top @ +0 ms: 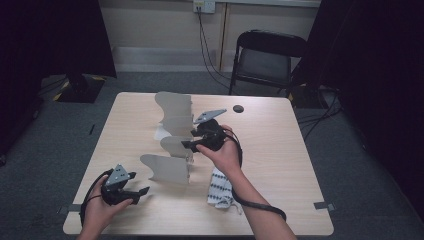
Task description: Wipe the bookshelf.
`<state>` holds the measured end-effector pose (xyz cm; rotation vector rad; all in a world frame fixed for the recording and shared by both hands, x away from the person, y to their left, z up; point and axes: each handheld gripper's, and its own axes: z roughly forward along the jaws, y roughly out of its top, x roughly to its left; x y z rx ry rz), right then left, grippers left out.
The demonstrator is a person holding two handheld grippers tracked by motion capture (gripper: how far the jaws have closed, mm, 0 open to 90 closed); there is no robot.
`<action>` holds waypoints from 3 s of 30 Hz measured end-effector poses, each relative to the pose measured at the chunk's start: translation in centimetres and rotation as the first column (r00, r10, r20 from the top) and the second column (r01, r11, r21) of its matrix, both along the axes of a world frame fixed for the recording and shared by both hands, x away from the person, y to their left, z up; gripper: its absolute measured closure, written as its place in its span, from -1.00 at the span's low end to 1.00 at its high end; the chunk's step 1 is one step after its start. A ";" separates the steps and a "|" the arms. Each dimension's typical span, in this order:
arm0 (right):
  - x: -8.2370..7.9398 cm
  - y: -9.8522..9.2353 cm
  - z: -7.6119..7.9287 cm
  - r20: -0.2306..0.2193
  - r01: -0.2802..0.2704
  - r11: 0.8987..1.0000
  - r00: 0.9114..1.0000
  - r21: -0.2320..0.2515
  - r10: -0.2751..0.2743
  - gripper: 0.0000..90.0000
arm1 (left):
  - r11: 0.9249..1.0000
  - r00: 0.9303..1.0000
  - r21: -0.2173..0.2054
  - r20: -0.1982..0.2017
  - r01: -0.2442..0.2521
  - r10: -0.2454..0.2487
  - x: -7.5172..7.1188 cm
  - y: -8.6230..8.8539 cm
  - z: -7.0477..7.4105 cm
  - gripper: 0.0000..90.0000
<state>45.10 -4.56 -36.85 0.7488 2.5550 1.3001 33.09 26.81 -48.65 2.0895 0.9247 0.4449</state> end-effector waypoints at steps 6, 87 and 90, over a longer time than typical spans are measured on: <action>-0.7 -3.0 0.2 0.013 0.021 0.999 1.000 0.042 -0.022 -0.13 | 1.000 1.000 0.001 0.000 -0.003 0.003 0.0 0.0 -0.1 -0.47; -4.5 -4.3 -5.7 -0.063 -0.041 0.999 0.997 -0.011 0.040 0.71 | 0.999 0.998 0.030 -0.052 -0.026 0.027 0.1 0.9 -1.4 -0.66; -4.5 -4.5 -4.2 -0.043 -0.036 0.999 0.998 0.010 0.036 0.71 | 0.999 0.998 0.030 -0.052 -0.026 0.027 0.1 0.9 -1.4 -0.67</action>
